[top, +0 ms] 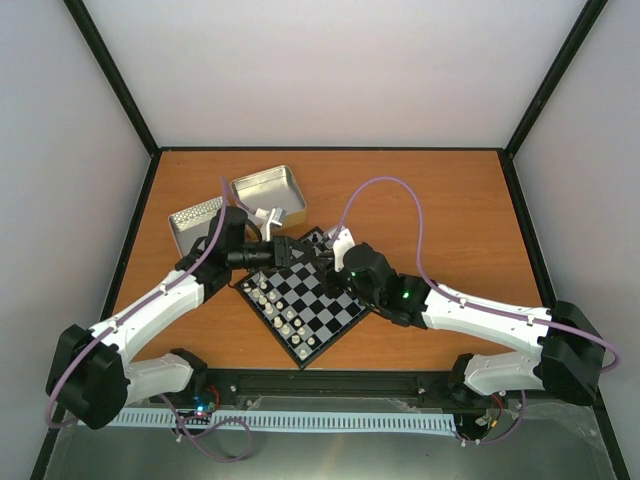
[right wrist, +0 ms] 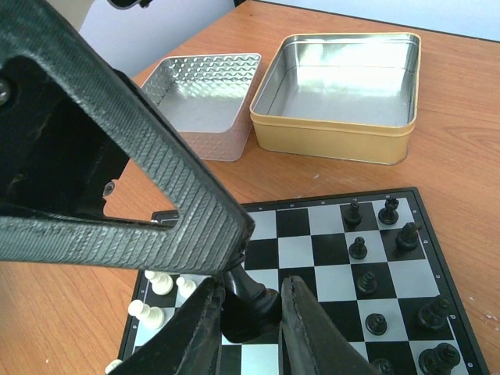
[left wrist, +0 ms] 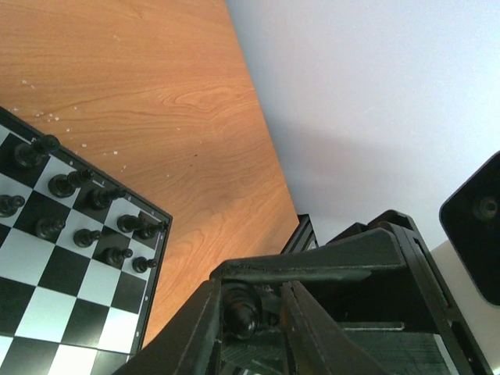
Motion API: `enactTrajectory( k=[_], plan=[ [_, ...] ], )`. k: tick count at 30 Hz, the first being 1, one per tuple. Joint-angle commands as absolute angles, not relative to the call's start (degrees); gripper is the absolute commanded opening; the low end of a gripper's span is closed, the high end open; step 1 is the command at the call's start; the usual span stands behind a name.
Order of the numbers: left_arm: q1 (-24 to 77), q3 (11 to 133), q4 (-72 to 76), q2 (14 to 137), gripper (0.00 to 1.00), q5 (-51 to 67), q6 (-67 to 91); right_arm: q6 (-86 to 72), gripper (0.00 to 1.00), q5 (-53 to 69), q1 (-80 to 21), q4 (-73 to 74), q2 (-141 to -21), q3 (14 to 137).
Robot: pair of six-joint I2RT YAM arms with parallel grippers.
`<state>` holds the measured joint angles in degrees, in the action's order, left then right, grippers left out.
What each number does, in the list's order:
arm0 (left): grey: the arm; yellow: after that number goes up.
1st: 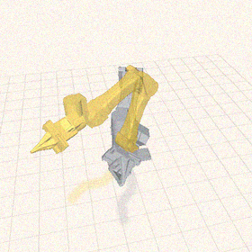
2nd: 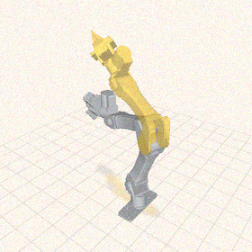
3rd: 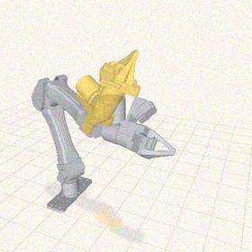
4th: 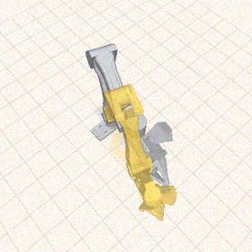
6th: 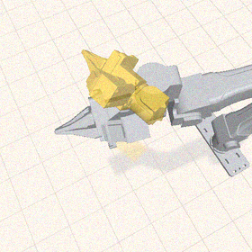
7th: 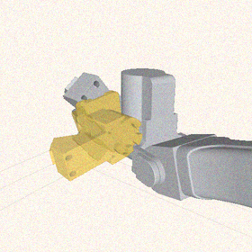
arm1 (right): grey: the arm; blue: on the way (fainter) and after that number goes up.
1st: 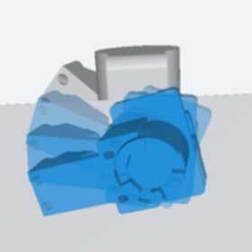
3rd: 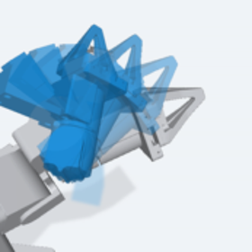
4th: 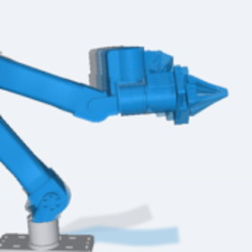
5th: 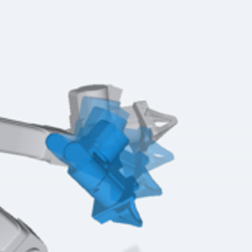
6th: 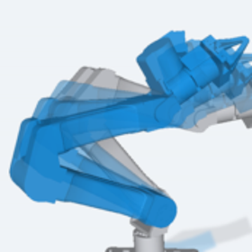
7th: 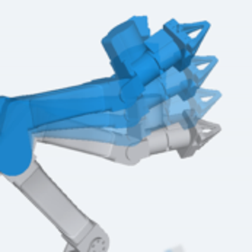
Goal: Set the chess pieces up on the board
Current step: Place the chess piece on the chessboard.
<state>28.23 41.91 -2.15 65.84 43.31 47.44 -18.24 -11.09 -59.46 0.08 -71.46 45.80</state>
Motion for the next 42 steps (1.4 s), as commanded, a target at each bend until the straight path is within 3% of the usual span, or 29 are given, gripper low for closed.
enactTrajectory(
  k=[1,8,13,17,27,32,42],
  plan=[
    [27.95,41.99,0.86,66.53,0.19,44.28,48.55,-18.18,0.18,-11.33,-59.99,-1.58,-71.52,45.77],
    [27.95,42.71,-1.65,66.70,0.03,42.46,45.25,-20.36,0.25,-12.76,-59.97,-0.20,-71.71,47.00],
    [27.95,48.11,-10.53,67.87,0.02,33.10,35.15,-24.02,0.48,-13.87,-59.91,6.41,-71.34,49.04],
    [27.99,51.31,-14.14,70.59,0.01,26.08,29.46,-27.43,0.58,-17.45,-59.62,12.06,-69.74,49.26],
    [39.05,63.94,-17.71,86.83,0.01,1.90,21.80,-41.88,0.60,-21.76,-48.35,24.65,-62.23,44.39],
    [42.96,68.66,-18.32,94.73,0.01,-4.55,19.29,-47.65,0.61,-20.02,-41.63,26.94,-57.93,39.65],
    [44.29,71.23,-16.32,104.21,0.01,-10.04,18.17,-48.52,0.61,-18.78,-40.61,26.68,-57.31,37.98]
  ],
)
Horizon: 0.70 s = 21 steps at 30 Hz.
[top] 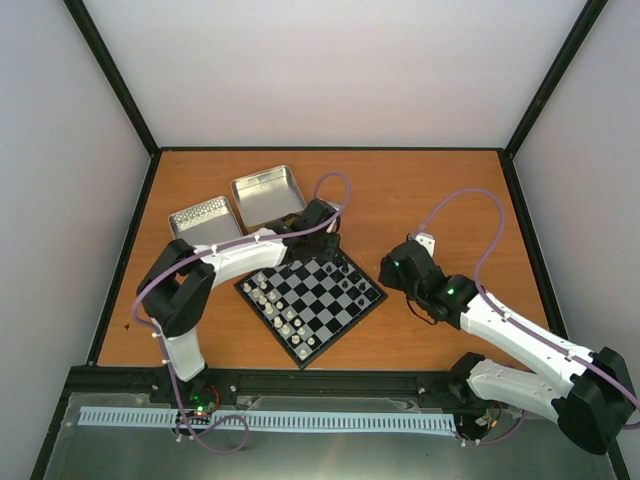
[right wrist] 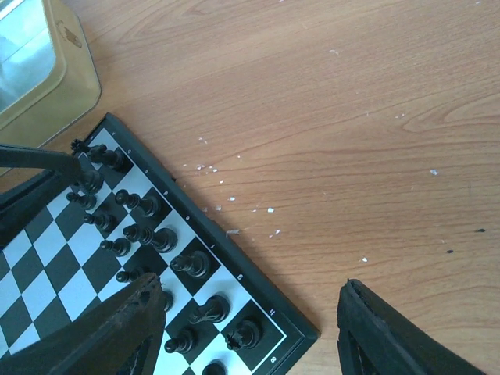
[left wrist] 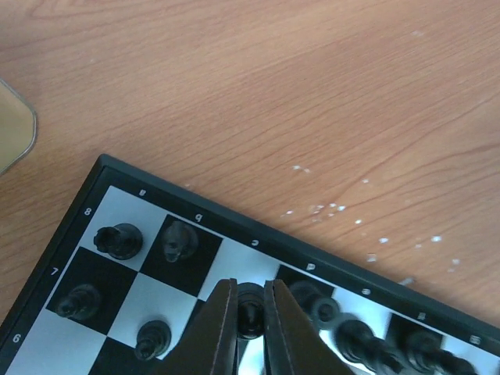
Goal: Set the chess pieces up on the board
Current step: Place the chess piece on the chessboard.
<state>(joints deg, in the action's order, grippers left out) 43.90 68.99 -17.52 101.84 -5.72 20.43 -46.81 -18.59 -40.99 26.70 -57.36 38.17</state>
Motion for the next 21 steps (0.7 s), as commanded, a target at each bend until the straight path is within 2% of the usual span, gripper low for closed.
enactTrajectory(
  k=[1,21],
  plan=[
    [44.30,71.24,-16.17,104.94,0.01,-10.65,17.84,-48.47,0.61,-18.61,-40.61,26.50,-57.51,37.99],
    [44.19,69.17,-10.14,109.17,0.04,-5.54,17.84,-47.97,0.61,-17.57,-40.65,26.67,-59.51,38.49]
  ],
)
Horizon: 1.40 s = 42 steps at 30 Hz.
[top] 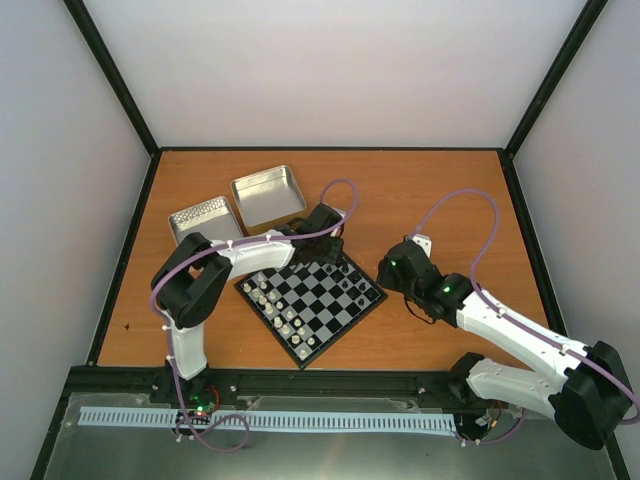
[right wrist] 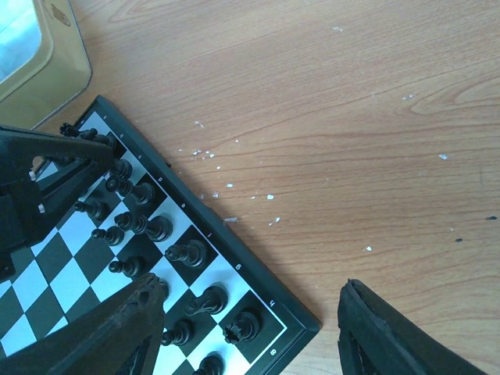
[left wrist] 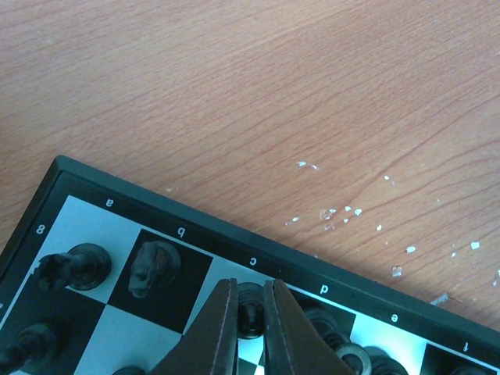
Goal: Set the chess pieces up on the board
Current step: Place the chess piece on the chessboard.
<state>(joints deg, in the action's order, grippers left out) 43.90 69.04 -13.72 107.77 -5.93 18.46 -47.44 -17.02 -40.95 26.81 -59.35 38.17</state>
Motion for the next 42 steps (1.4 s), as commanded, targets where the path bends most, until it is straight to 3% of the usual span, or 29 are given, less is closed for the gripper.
enactTrajectory(
  k=[1,11,20,33,42],
  plan=[
    [44.21,69.15,-9.97,109.38,0.04,-5.54,17.84,-47.92,0.61,-17.50,-40.61,26.71,-59.52,38.56],
    [44.21,68.25,-10.10,109.60,0.06,-8.51,17.43,-48.06,0.61,-16.93,-40.61,26.73,-60.00,38.75],
    [44.21,68.59,-10.82,107.06,0.20,-7.80,17.70,-48.51,0.61,-16.43,-40.61,25.98,-58.67,38.11],
    [44.21,70.79,-15.76,98.44,0.27,-9.98,19.53,-48.57,0.61,-16.11,-40.61,26.04,-56.91,37.97],
    [44.21,61.35,-16.19,76.91,0.61,-11.94,20.99,-42.79,0.62,-19.27,-40.61,32.63,-51.27,39.75]
  ],
)
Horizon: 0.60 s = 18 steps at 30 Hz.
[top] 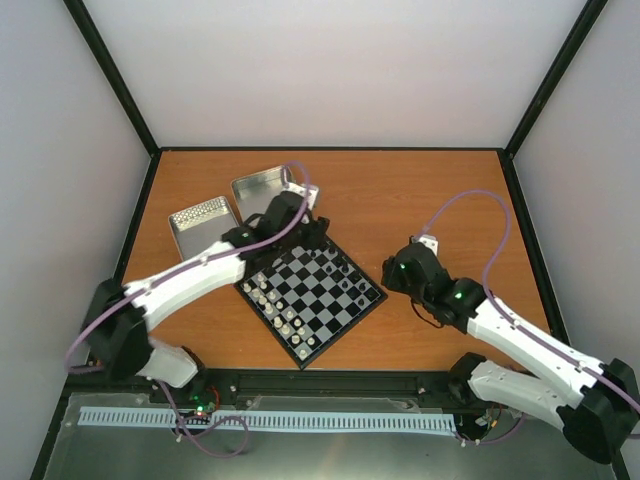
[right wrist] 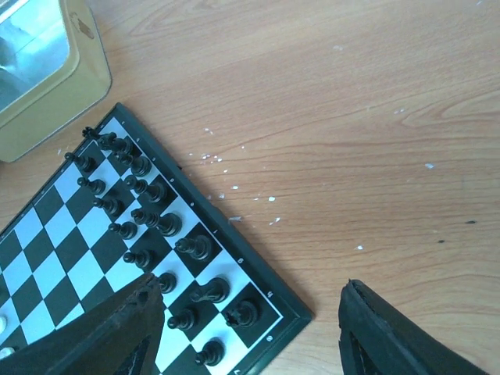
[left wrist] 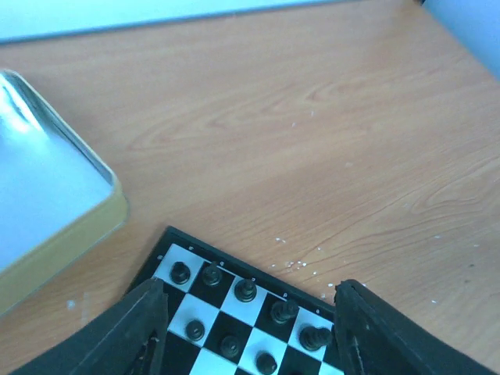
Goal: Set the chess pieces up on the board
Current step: Place the chess piece on the chessboard, then reset both arms
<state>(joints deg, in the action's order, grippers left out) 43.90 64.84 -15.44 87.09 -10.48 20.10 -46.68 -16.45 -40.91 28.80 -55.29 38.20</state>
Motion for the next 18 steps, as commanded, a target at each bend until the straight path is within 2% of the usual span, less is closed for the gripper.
enactTrajectory(
  k=[1,7,12,18],
  plan=[
    [44.21,60.02,-16.70,73.75,0.66,-12.02,21.07,-40.46,0.62,-18.97,-40.61,33.59,-49.73,40.08],
    [44.21,53.45,-21.42,52.93,0.99,-15.97,22.09,-33.07,0.69,-22.24,-40.61,41.18,-38.92,44.94],
    [44.28,53.25,-28.77,38.20,1.00,-22.31,24.36,-27.02,0.81,-25.05,-40.61,47.93,-33.23,51.91],
    [44.25,56.37,-35.82,24.52,1.00,-27.04,24.77,-21.61,0.91,-27.01,-40.61,50.46,-24.30,55.95]
  ],
)
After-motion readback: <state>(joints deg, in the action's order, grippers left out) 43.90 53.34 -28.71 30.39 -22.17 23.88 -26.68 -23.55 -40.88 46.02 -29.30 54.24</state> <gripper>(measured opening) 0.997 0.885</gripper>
